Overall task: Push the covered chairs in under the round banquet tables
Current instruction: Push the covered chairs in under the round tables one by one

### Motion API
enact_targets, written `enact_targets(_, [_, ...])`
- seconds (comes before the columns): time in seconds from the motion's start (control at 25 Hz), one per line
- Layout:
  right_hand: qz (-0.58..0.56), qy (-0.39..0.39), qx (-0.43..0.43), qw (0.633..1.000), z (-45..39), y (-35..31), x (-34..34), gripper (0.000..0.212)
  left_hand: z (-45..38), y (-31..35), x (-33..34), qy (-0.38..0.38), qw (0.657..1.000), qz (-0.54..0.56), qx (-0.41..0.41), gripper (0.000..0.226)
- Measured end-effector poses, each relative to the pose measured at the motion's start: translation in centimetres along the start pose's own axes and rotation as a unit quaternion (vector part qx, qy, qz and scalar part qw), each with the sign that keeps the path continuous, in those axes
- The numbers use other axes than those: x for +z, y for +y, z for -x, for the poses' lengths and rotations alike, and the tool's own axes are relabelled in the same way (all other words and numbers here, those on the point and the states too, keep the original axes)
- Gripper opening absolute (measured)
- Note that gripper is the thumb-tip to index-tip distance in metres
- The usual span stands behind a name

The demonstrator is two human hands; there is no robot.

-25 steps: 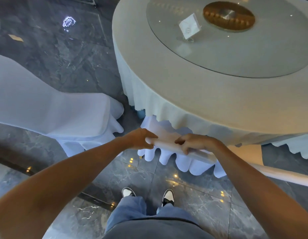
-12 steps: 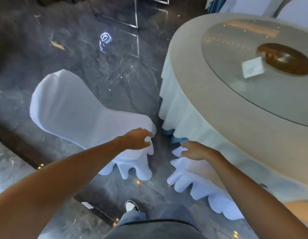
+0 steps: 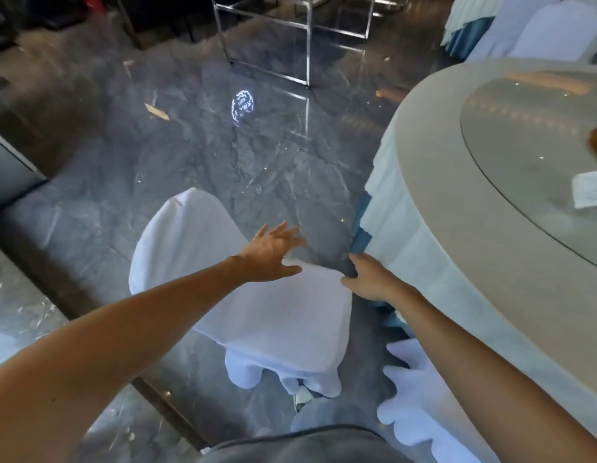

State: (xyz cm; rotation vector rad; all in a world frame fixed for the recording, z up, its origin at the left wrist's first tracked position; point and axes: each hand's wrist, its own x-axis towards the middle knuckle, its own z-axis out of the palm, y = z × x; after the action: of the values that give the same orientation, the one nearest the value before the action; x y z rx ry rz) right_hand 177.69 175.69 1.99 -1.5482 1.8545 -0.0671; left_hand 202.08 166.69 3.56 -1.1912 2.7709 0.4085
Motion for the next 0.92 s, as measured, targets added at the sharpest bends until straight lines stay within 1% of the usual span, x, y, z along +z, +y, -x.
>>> enact_targets(0.08, [0.006,0.023,-0.019,1.000,-2.8,-2.4,0.0,0.068,-0.5,-3.4,-1.3,0.016,1.000,0.002,-0.007,0.072])
enact_targets(0.2, [-0.014,0.050,-0.031,0.998,-6.7,-6.3,0.4,0.075,-1.2,-8.6,-2.6,0.011,1.000,-0.001,-0.015,0.073])
enact_targets(0.28, [-0.045,0.056,-0.023,0.997,-9.1,-8.3,0.9,0.081,-1.8,-11.9,-3.0,0.005,1.000,-0.007,-0.008,0.072])
enact_targets(0.4, [-0.085,0.103,-0.001,0.991,-12.7,-11.4,2.7,0.079,-3.4,-17.0,-3.4,-0.015,1.000,-0.009,0.020,0.069])
enact_targets(0.48, [-0.102,0.124,0.029,0.987,-14.8,-13.6,4.6,0.085,-4.7,-20.6,-3.5,-0.047,0.998,-0.018,0.045,0.067])
enact_targets(0.56, [-0.144,0.144,0.066,0.977,-16.9,-16.4,7.0,0.091,-6.5,-25.1,-3.5,-0.097,0.992,-0.037,0.077,0.065])
enact_targets(0.68, [-0.193,0.168,0.141,0.956,-18.0,-21.3,10.7,0.087,-7.7,-30.5,-3.8,-0.173,0.975,-0.056,0.130,0.058])
enact_targets(0.76, [-0.207,0.146,0.201,0.946,-17.9,-25.5,13.8,0.084,-6.9,-34.3,-4.0,-0.216,0.959,-0.053,0.174,0.050])
enact_targets(0.84, [-0.224,0.113,0.239,0.938,-17.8,-29.2,16.4,0.087,-6.2,-37.4,-4.1,-0.251,0.940,-0.066,0.222,0.044])
enact_targets(0.88, [-0.238,0.098,0.251,0.933,-17.7,-30.9,17.5,0.088,-6.0,-38.8,-3.8,-0.270,0.929,-0.067,0.242,0.040])
enact_targets(0.92, [-0.253,0.088,0.253,0.930,-17.5,-32.8,18.5,0.088,-5.9,-40.0,-3.3,-0.274,0.921,-0.060,0.271,0.038])
